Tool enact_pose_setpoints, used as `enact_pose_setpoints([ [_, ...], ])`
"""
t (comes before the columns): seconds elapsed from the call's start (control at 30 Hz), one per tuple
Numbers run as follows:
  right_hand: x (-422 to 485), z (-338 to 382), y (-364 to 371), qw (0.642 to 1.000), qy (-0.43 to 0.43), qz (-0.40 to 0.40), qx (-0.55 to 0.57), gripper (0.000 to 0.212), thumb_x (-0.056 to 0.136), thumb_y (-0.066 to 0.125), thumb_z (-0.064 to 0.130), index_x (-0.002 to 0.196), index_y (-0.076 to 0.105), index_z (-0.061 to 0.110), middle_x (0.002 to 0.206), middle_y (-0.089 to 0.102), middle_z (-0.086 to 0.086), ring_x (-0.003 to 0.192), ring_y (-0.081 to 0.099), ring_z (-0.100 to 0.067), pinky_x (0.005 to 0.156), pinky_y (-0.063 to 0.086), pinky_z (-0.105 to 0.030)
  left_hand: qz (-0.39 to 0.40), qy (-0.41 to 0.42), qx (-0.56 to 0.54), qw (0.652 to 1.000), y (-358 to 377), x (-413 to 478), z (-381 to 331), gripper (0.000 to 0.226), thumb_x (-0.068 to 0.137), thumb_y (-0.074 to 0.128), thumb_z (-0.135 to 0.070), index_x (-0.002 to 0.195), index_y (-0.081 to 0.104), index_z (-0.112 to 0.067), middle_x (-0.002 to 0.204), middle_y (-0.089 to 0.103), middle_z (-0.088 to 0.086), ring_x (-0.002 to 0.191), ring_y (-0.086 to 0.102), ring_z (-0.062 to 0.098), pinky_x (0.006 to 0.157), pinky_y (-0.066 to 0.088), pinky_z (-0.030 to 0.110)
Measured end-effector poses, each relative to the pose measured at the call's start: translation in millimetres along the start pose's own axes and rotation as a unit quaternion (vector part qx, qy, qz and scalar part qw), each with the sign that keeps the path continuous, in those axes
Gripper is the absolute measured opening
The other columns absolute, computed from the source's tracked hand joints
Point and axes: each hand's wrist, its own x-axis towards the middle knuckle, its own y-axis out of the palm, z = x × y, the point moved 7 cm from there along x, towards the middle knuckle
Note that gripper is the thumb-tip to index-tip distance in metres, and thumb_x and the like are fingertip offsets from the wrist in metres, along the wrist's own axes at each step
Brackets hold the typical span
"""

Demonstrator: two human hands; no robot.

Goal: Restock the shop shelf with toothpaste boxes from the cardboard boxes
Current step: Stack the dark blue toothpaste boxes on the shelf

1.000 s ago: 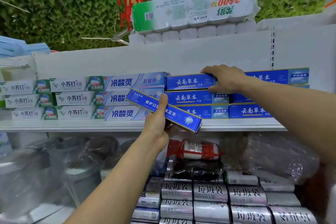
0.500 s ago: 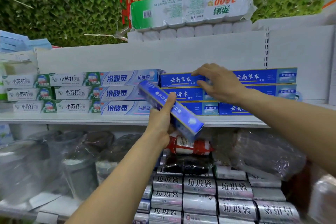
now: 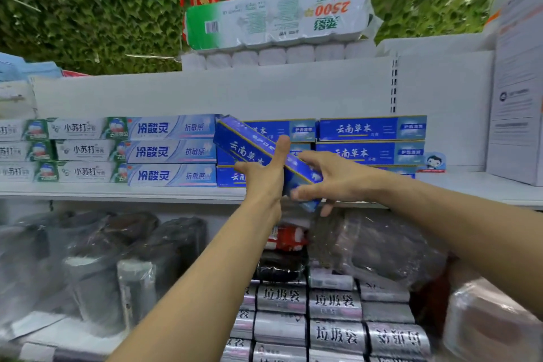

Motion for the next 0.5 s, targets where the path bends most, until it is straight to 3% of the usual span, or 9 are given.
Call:
enact_pose_setpoints([
  [0.13, -12.9, -20.9, -44.9, 0.989, -0.046, -0.139, -0.012, 0.024, 0.086, 0.069, 0.023, 0.105, 0.056, 0.016, 0.096, 0.063, -0.007, 0.083, 0.063, -0.021, 0.071, 0.055, -0.036, 0.113, 0.040, 0.030, 0.992, 30.6, -10.0, -2.7, 0.054, 0.089, 0.066, -0.036, 0.128, 0.037, -0.012, 0.119, 0.063, 0.006, 0.094, 0.067, 0.014, 0.077, 0.059, 0.038],
  [0.23, -30.8, -39.5, -100.8, 0.974, -0.062, -0.217, -0.028, 0.025, 0.085, 0.071, 0.020, 0.106, 0.058, 0.017, 0.095, 0.067, -0.002, 0.077, 0.063, -0.007, 0.068, 0.050, -0.020, 0.147, 0.146, 0.158, 0.965, 50.6, -10.6, -16.8, 0.036, 0.094, 0.059, -0.036, 0.122, 0.047, -0.019, 0.113, 0.062, -0.004, 0.097, 0.061, 0.001, 0.079, 0.051, 0.022],
  [0.3, -43.1, -50.4, -138.2, 0.968, -0.053, -0.241, -0.041, 0.030, 0.083, 0.073, 0.017, 0.108, 0.056, 0.018, 0.094, 0.066, -0.004, 0.068, 0.061, 0.000, 0.061, 0.049, -0.013, 0.096, 0.250, 0.252, 0.930, 59.8, -0.5, -31.3, 0.039, 0.093, 0.060, -0.036, 0.124, 0.044, -0.020, 0.120, 0.053, -0.004, 0.107, 0.054, 0.004, 0.092, 0.047, 0.025],
  [0.4, -57.1, -61.4, -185.1, 0.964, -0.042, -0.257, -0.052, 0.033, 0.082, 0.072, 0.013, 0.111, 0.056, 0.017, 0.093, 0.065, -0.005, 0.064, 0.061, 0.001, 0.055, 0.049, -0.012, 0.028, 0.376, 0.346, 0.859, 73.0, 13.0, -50.8, 0.067, 0.089, 0.064, -0.032, 0.144, 0.028, -0.016, 0.142, 0.036, 0.003, 0.131, 0.037, 0.017, 0.110, 0.033, 0.037],
  [0.5, -61.3, -82.0, -211.3, 0.972, 0.007, -0.229, -0.060, 0.031, 0.084, 0.071, 0.017, 0.113, 0.060, 0.021, 0.095, 0.065, -0.002, 0.073, 0.060, -0.012, 0.054, 0.051, -0.024, 0.062, 0.409, 0.440, 0.797, 92.5, 31.4, -52.8, 0.085, 0.085, 0.069, -0.036, 0.152, 0.018, -0.024, 0.152, 0.029, 0.003, 0.139, 0.029, 0.022, 0.116, 0.024, 0.044],
])
